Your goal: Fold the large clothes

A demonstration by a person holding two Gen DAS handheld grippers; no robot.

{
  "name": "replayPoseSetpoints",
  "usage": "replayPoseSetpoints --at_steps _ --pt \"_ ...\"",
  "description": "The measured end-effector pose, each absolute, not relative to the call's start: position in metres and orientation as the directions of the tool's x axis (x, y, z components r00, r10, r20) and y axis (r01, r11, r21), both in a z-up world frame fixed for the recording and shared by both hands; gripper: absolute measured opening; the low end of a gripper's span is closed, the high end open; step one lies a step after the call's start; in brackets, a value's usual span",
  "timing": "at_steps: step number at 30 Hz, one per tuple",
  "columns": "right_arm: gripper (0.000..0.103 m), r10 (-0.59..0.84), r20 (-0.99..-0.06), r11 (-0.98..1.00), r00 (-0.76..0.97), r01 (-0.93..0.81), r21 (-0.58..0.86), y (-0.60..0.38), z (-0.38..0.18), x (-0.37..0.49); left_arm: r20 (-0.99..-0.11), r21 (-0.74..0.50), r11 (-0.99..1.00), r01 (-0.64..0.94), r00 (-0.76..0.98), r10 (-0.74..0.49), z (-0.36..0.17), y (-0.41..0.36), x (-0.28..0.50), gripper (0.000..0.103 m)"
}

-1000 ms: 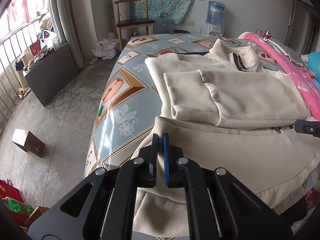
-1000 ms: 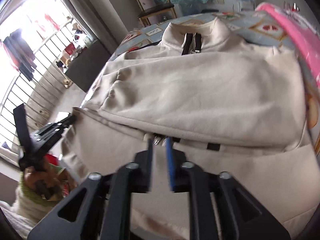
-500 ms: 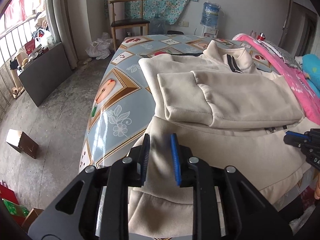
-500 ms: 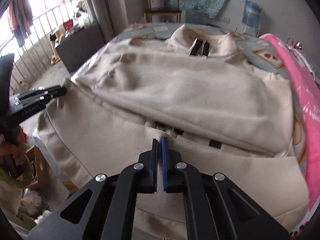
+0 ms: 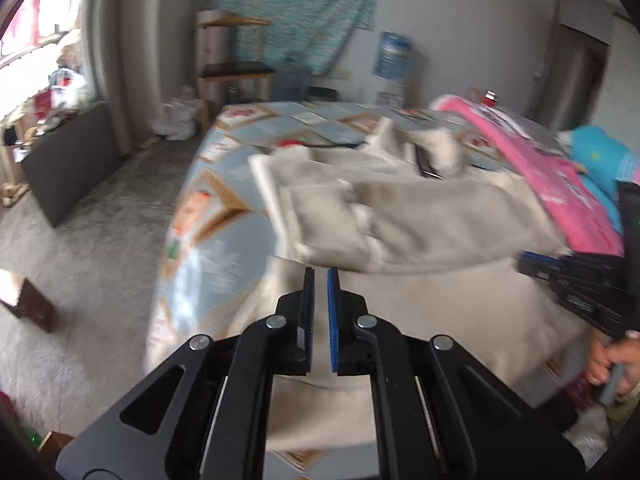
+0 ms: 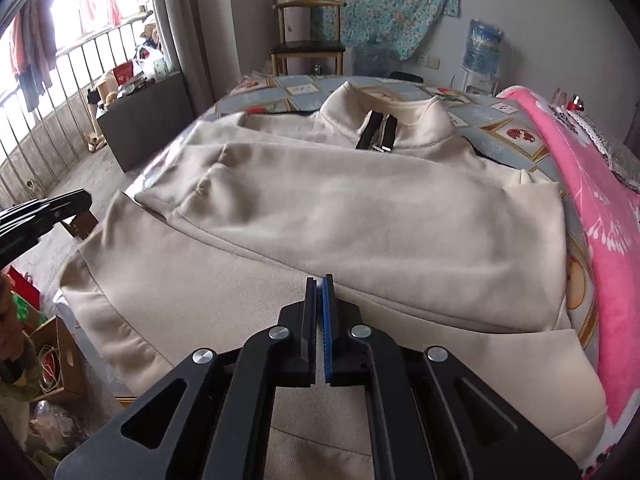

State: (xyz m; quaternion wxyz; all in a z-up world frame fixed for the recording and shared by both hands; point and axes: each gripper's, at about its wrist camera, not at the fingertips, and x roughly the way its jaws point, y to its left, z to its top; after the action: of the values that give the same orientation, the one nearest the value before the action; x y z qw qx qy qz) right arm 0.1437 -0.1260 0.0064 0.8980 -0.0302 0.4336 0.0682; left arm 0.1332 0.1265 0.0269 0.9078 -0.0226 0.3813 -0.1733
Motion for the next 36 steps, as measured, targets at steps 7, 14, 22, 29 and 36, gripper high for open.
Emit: replayPoseSetpoints --at_steps 7,14,22,29,36 --pt "0.003 0.101 -0.796 0.986 0.597 -0.165 0.002 -0.122 -0.018 0.151 -0.728 -0.262 0.822 0.505 0.456 -0.512 -0.004 0.034 0.131 0.006" --pt "0.030 0.170 -0.782 0.985 0.599 -0.088 0.147 -0.184 0.013 0.124 -0.789 -0.119 0.854 0.507 0.474 -0.392 -0.019 0.003 0.133 0.008" --pt "0.048 -0.039 -0.828 0.988 0.559 0.145 0.051 -0.268 0.008 0.087 -0.786 -0.129 0.865 0.485 0.482 -0.388 -0.022 0.005 0.136 0.008" --pt "0.048 -0.153 -0.820 0.986 0.551 0.134 -0.094 -0.265 -0.019 0.111 -0.780 -0.126 0.869 0.478 0.493 -0.384 -0.024 0.003 0.138 0.008" --pt "0.038 -0.019 -0.788 0.985 0.615 0.145 0.089 -0.282 0.023 0.098 -0.773 -0.159 0.864 0.478 0.484 -0.410 -0.026 0.008 0.140 0.008"
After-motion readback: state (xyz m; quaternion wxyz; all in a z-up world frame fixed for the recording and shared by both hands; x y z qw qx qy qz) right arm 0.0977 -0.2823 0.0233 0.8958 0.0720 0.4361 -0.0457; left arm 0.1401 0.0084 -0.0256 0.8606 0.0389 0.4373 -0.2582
